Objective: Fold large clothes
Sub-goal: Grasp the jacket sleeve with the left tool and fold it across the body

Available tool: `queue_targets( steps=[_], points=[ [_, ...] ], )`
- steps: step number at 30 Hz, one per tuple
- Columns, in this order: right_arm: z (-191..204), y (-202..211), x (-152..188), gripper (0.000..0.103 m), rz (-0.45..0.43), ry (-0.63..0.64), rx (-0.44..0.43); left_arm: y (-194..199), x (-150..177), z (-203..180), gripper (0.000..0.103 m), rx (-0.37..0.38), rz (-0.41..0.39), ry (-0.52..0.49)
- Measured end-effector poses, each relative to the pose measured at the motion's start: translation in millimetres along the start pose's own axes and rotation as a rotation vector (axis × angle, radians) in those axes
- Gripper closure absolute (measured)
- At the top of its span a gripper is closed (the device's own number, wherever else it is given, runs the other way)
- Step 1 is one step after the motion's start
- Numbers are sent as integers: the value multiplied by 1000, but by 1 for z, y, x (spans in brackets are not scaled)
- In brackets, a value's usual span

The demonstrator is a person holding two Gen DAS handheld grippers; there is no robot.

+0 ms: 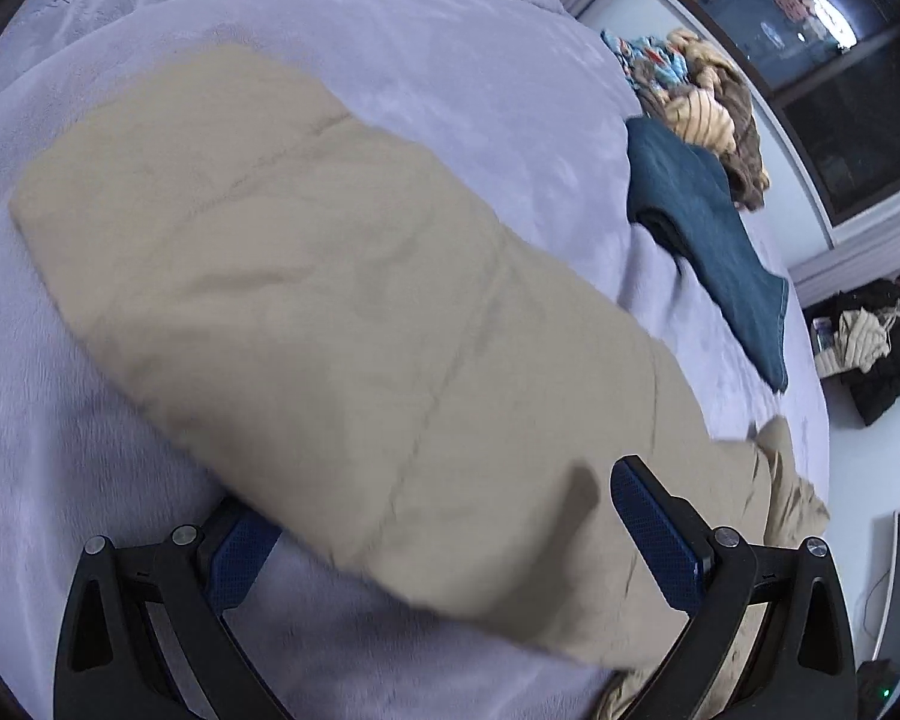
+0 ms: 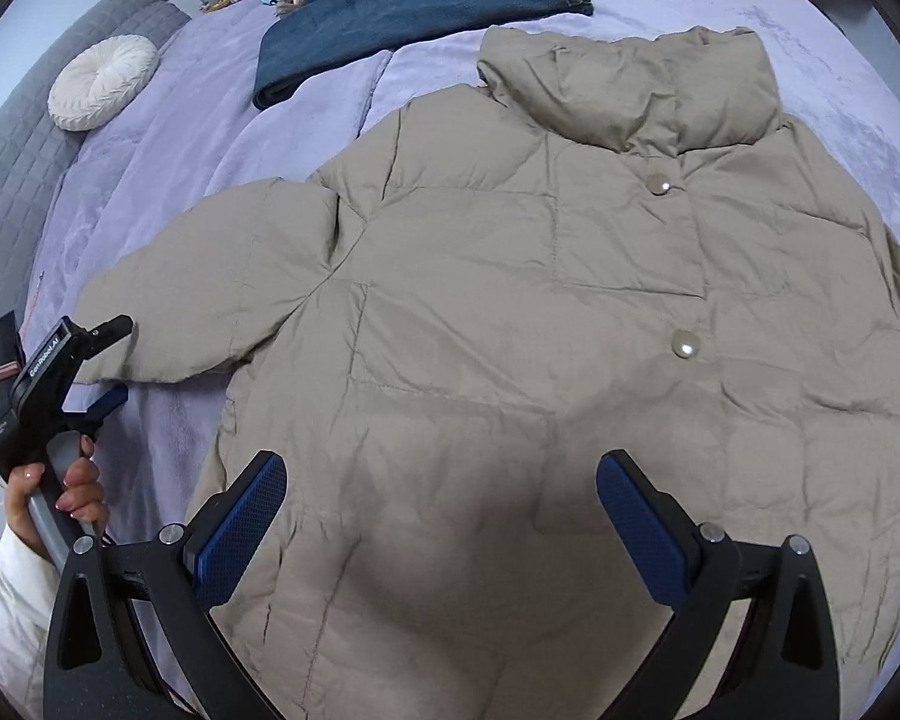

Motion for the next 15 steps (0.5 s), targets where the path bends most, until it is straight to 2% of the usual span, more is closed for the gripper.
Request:
queue_targets(
  steps=[2,4,5,6,8,9,10,11,12,15],
  points=[
    [10,-12,-9,0,-7,-4,-24,-8,-18,3,0,-25,-52,-5],
    [24,-22,-19,0,-27,-4,-64,-16,-32,5,10,-83,-95,-17],
    [32,-28,-24,0,-34,-8,-88,-20,-39,5,33,-112,-103,-22],
    [39,-34,-29,0,-34,-20,-117,-24,-43,7,63,-128,-105,-30],
    [50,-44,-34,0,-36,-59,-177,-27,-49,7,91,-84,-91,-34],
    [56,-48,-37,6,-47,-81,-213,-24,-52,6,91,-78,-100,-39],
    [61,-52,-40,33,-58,-96,-247,-17,-54,2,91,-94,-127,-68],
    [67,-57,-40,55,-51,-102,-271,-8,-56,-6,91,-107,-157,-112],
    [73,-66,-39,89,-29,-114,-292,6,-55,-13,91,-113,-188,-162],
    [85,-81,-34,94,-9,-133,-350,45,-54,-44,91,-89,-270,-294]
  ],
)
Point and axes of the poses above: each gripper's, at about its wrist camera, not at the fingertips, and y roughly against the way its jaws point, z to its left, x to its underside, the point moved 5 cm from there along -y, roughly the way its jaws point, and after that the axes turned 6 degrees about -z, right-handed, at the moved point
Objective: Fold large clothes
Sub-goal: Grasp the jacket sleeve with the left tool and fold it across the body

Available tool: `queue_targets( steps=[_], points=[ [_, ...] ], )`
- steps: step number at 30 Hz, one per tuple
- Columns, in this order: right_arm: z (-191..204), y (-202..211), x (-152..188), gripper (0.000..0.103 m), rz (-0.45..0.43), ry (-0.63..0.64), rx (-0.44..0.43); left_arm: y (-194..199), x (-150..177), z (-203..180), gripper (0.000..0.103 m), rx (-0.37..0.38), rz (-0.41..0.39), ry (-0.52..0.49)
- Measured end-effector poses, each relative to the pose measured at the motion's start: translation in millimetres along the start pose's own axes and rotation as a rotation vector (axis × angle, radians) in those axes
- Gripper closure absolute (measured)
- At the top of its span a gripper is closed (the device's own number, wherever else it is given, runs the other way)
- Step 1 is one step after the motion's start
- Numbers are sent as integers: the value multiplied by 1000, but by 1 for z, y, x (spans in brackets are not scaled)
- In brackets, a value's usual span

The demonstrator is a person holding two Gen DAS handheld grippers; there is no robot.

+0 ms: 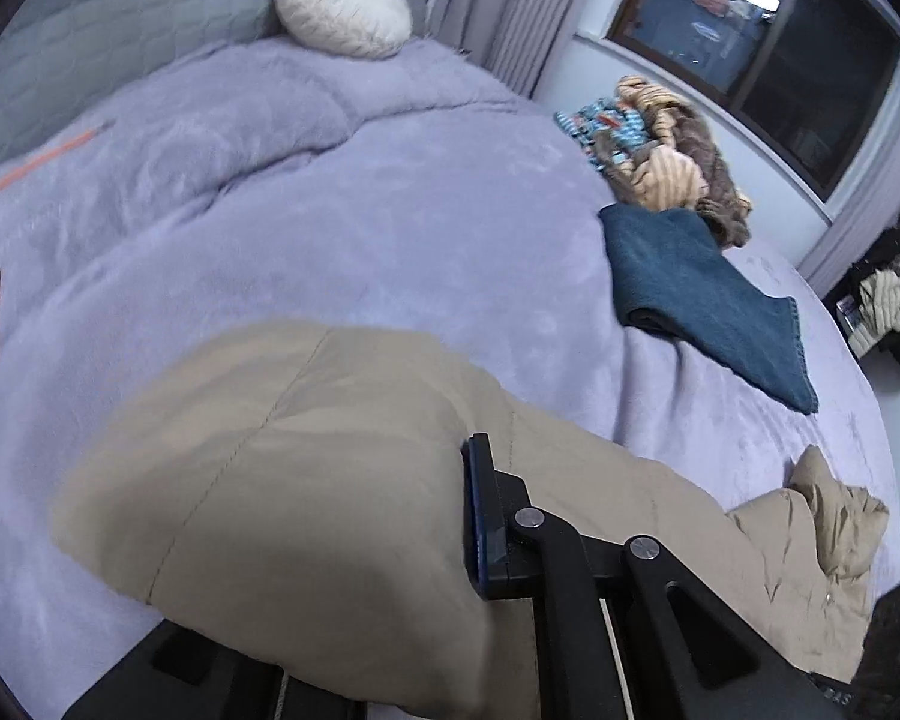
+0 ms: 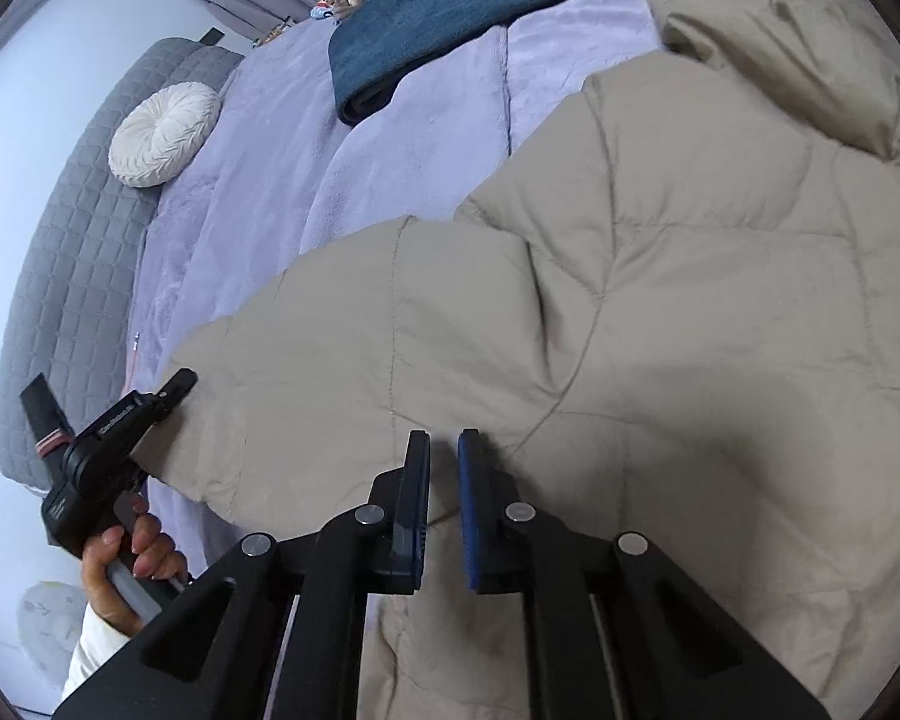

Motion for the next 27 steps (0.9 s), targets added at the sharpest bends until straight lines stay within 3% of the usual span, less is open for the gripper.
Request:
queue_targets(
  steps=[4,9,13,17,20,23,27],
  points=[
    [-1,-26,15,95,48,2,0,50,-13,-51,91,106,-84,-148],
    [-4,-32,20,95,74,-7,-5,89,-13,-150,91,295,-129,-269],
    [-16,7,20,95,63,-41,-49,108,11,-237,91,419,-131,-390],
    [-61,76,19,95,-51,-62,38,110,68,-326,91,517,-57,-524],
    [-113,132,22,95,-135,-87,151,97,126,-376,91,538,42,-611],
    [-159,176,30,95,-188,-136,246,75,183,-403,91,496,139,-697],
    [-196,204,46,95,-196,-188,299,49,243,-405,91,403,198,-824]
  ],
)
Point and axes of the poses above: each gripper's, at about its wrist camera, not at the fingertips, and y roughly against the way its jaws point, z to its left, x to its underside, the point moved 5 cm from there along -y, roughly the way its jaws point, and after that the axes turned 6 degrees about -z, right-handed, at the moved point
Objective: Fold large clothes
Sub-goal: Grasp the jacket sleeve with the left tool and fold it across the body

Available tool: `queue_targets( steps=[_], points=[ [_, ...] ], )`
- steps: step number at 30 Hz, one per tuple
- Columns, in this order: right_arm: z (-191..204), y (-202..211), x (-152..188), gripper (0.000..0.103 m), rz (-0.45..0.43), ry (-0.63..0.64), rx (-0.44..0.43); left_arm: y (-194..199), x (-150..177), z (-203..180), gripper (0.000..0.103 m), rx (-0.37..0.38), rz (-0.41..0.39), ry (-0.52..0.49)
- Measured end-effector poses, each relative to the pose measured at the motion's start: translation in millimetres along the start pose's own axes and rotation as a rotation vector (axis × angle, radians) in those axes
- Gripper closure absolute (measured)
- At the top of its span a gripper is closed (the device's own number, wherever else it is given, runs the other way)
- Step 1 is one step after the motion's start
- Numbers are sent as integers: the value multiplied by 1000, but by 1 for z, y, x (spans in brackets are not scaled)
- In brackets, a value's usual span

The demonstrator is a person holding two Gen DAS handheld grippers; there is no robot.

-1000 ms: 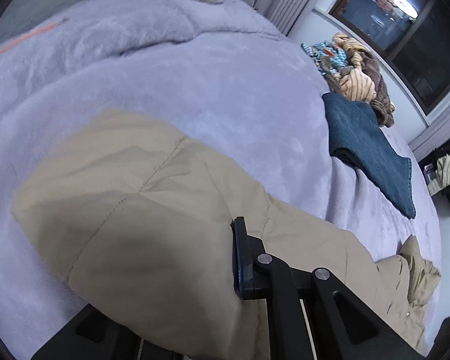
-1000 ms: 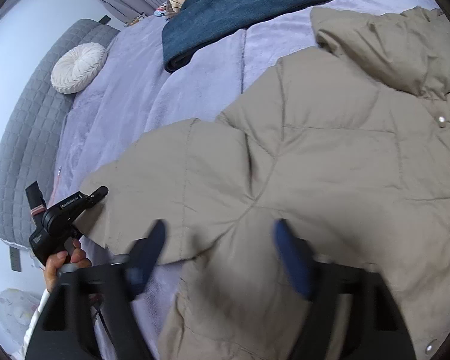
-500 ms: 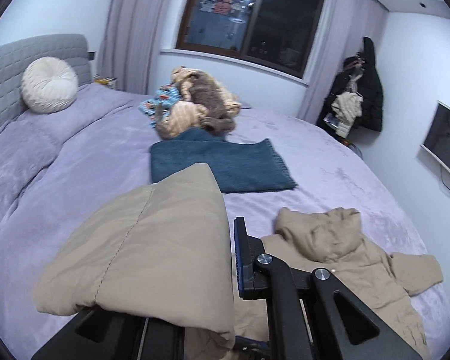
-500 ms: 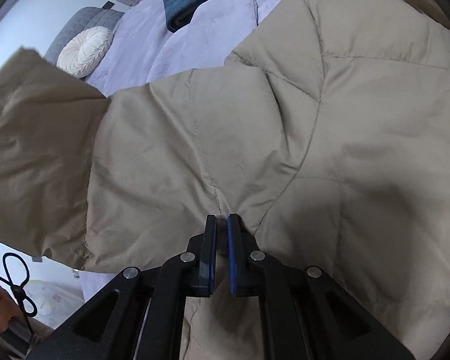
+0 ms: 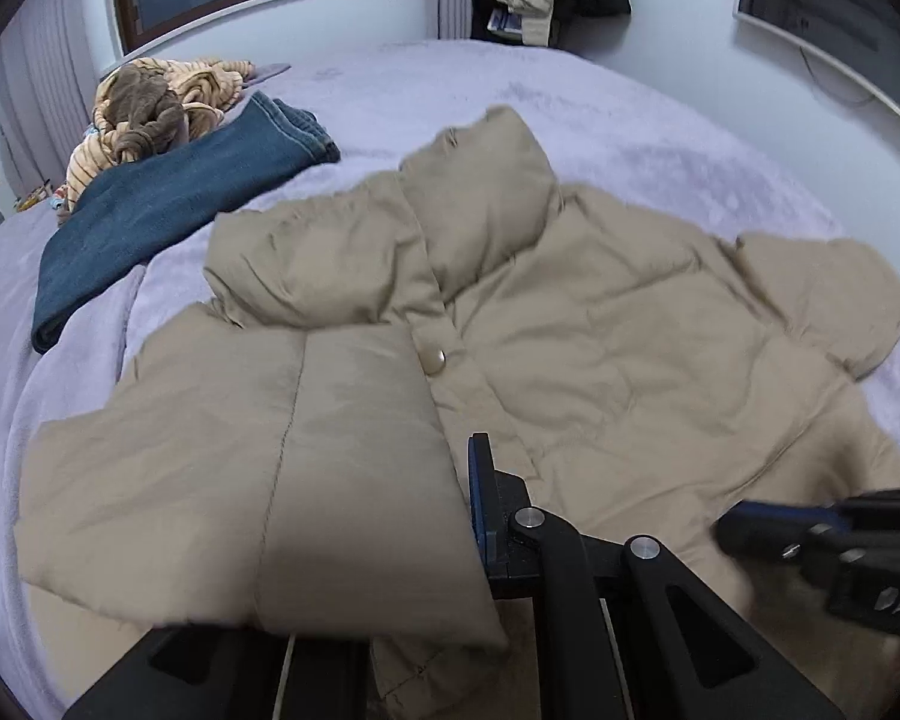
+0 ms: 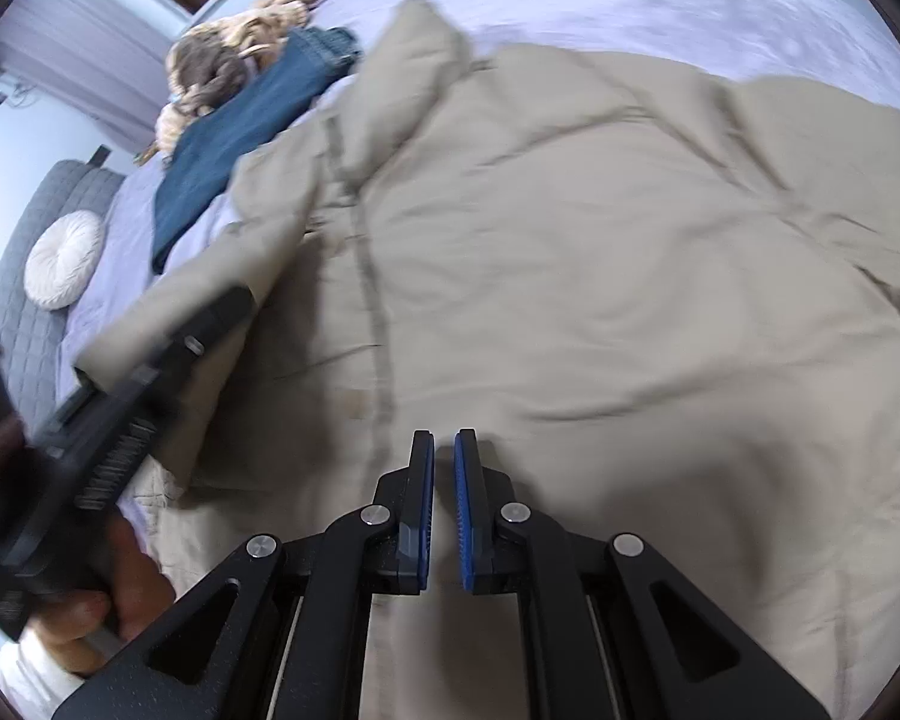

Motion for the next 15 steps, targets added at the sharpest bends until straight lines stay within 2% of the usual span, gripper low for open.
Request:
queue_targets(
  steps=[1,2,4,5,6,8,10,13,14,15],
  points=[
    [-7,1,2,95,2,-8,-4,-5,7,-6,91,-20,21,-25],
    [-14,0,2,95,2,-16,-11,-9,13,-8,86,-32,31,-40],
    [-16,1,3,95,-1,-23,-19,-6,20,-12,59,-21,21,-58],
    [-18,0,2,95,0,-22,-21,0,21,-15,27,-1,8,-56],
    [-17,-2,-1,95,1,-21,-21,8,20,-16,7,-1,-22,-53],
    [-21,-3,-10,95,3,-17,-32,16,16,-13,6,-28,-84,-61],
    [-19,-2,-18,95,5,6,-36,30,15,-3,6,-24,-79,-65],
    [-14,5,-23,93,0,70,-36,61,20,29,6,-47,-106,-10],
    [-4,6,-25,89,-6,102,-33,77,27,46,6,-80,-119,23],
    [8,7,-27,71,-16,142,-30,85,31,65,6,-116,-121,51]
  ],
)
Point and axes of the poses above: each gripper's, at about its wrist camera, not at the fingertips, and y roughly against the way its jaws point, z to its left, x to its underside, the point moved 5 cm from there along -y, roughly the way its jaws point, and after that the axes turned 6 degrees about -z, right-handed, at the moved point
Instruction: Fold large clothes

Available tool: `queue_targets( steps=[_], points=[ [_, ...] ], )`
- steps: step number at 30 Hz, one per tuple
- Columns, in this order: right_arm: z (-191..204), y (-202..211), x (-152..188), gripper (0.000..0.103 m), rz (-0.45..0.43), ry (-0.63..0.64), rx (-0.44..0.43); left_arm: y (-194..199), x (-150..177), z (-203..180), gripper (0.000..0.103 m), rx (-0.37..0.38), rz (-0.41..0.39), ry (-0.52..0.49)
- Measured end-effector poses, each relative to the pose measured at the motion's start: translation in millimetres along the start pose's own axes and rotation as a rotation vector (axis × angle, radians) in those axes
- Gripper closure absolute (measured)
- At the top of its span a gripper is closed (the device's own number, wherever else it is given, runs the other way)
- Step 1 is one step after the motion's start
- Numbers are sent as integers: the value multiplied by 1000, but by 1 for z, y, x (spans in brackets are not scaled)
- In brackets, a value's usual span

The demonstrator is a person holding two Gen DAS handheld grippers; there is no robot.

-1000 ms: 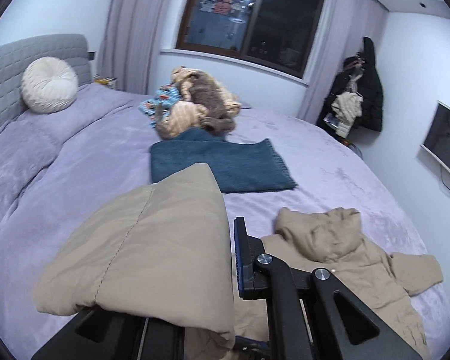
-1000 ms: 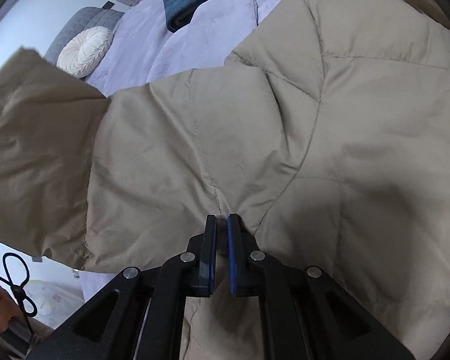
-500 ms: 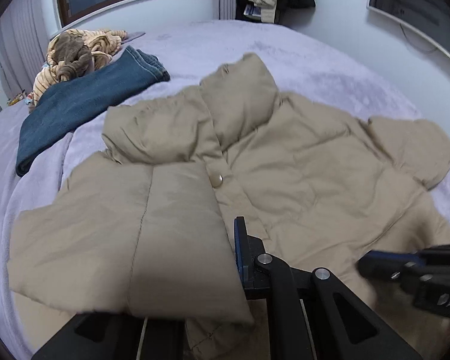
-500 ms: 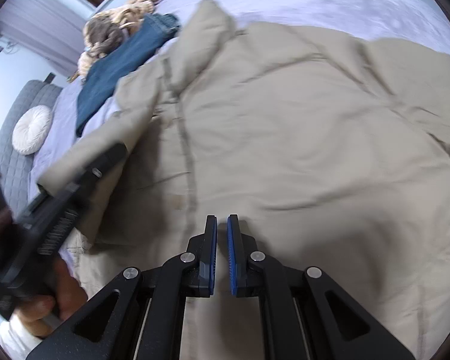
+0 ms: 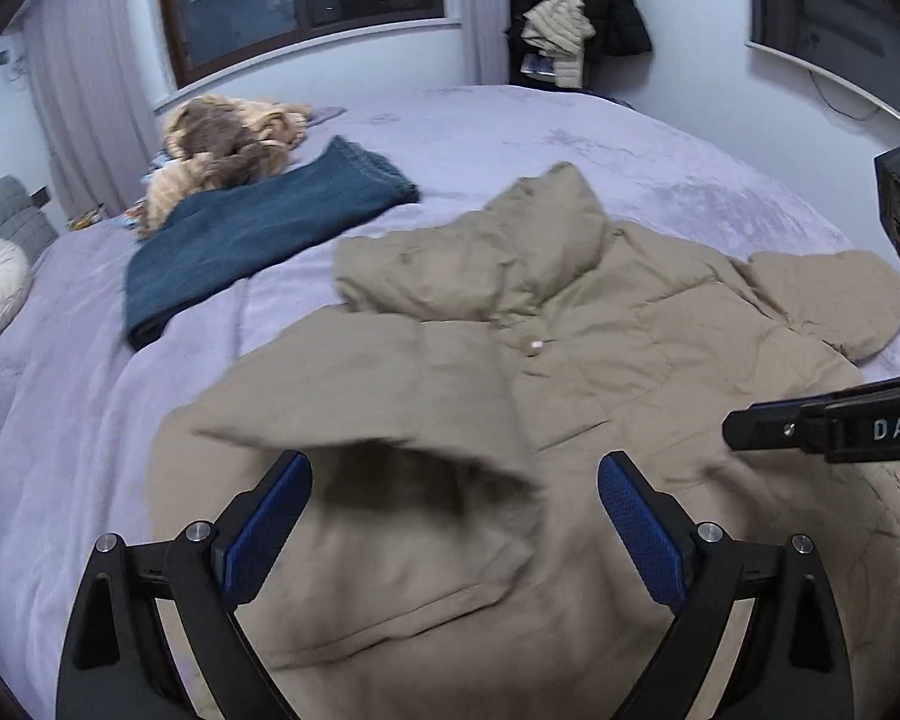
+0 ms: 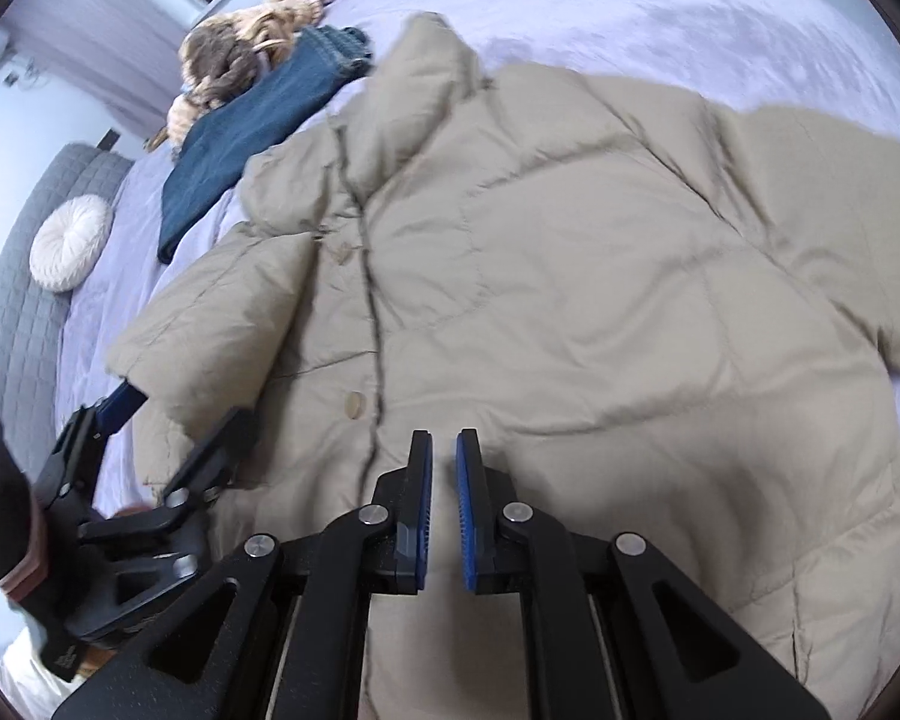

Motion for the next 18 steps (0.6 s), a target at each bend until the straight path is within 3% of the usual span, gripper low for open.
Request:
queue_targets(
  steps=[1,3,8,11,15,18],
  points=[
    [14,2,-3,41,-17,50,3,8,7,23,6,-45,8,33],
    [47,6,-7,18,-72,179,2,18,22,62,6,-140,41,83],
    [132,-21,7,18,-83,559,109,15,86,128,6,-293,222,124],
    [163,-52,14,18,-69,689,180,5,100,134,10,-327,253,106],
    [167,-76,-2,19,-100,663,246,-13,95,156,11,-407,234,259],
    [134,-60,-30,20,-188,461,269,-17,105,171,11,-411,242,381]
  ],
)
Point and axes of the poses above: each gripper's, at about its wrist camera, not at the fingertips, and y roughly against the way its jaws point, z to its left, x to its underside, the point moved 5 cm from there along -y, roughly the way its jaws point, and after that the axes turned 6 degrees about -z, right-handed, at the moved point
